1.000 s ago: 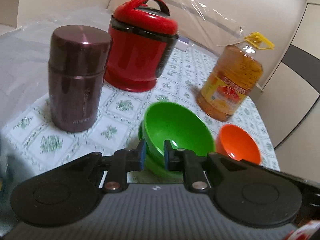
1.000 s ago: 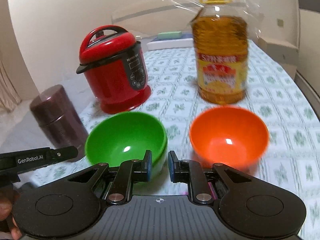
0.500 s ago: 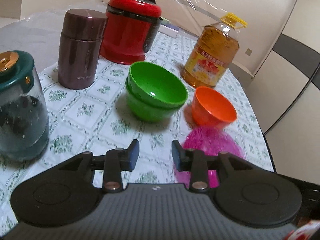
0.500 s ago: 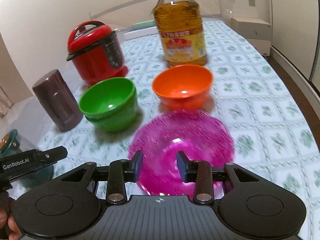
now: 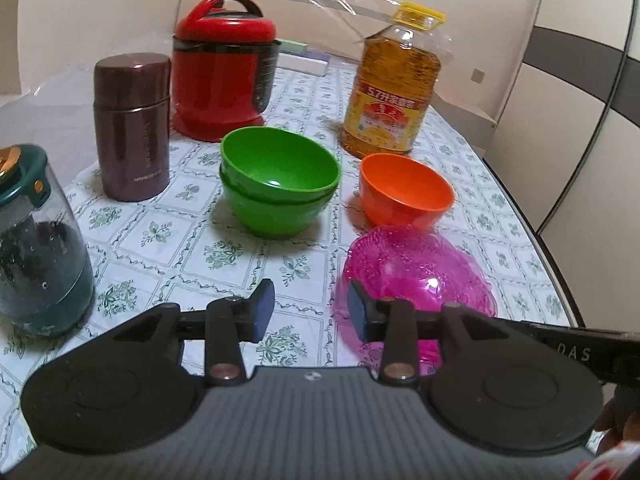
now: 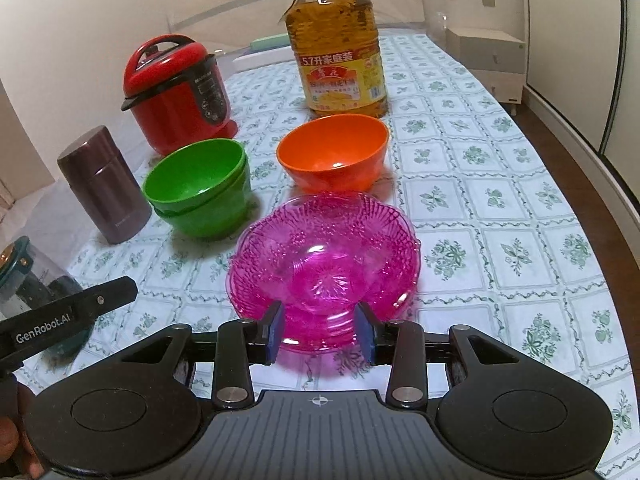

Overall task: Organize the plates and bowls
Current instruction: 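Move both grippers past the pink plates to the orange bowl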

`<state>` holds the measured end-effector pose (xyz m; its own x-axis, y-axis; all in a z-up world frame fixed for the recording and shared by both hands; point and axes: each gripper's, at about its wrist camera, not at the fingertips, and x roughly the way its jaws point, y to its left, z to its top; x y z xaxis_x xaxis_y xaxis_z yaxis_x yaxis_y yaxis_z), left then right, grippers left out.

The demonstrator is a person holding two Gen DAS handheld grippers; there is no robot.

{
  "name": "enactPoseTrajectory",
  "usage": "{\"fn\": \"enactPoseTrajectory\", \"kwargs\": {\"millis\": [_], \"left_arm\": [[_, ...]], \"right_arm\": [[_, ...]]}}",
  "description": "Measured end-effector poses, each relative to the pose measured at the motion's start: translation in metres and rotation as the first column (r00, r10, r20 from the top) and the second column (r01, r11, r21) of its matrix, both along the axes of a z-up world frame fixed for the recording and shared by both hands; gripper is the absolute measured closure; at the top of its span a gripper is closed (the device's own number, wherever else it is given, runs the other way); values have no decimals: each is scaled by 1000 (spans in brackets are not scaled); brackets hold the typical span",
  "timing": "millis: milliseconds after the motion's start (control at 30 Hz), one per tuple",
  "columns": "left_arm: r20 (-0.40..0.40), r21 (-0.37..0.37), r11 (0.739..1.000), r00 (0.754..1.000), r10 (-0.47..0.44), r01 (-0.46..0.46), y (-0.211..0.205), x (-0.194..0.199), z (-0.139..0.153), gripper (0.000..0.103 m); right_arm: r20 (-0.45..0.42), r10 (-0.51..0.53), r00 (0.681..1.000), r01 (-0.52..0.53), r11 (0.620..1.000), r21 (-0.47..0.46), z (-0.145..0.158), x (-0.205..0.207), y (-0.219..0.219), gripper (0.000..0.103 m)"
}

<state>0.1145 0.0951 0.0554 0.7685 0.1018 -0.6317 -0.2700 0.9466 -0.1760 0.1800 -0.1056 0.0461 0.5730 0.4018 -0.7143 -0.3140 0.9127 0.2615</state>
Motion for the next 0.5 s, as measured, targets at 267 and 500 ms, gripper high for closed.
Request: {"fn": "enactPoseTrajectory", "kwargs": {"millis": [267,500], "left_arm": [[0,-4,999,999,-44,44,-9,4,-1,67],[-28,-61,997,998,-50,48,-10,11,-4,67]], "right_arm": [[-12,-16,1000,16,1000,8,-4,2,-8,64],[-21,-25,999,25,1000,15,-7,5,-13,64]]}}
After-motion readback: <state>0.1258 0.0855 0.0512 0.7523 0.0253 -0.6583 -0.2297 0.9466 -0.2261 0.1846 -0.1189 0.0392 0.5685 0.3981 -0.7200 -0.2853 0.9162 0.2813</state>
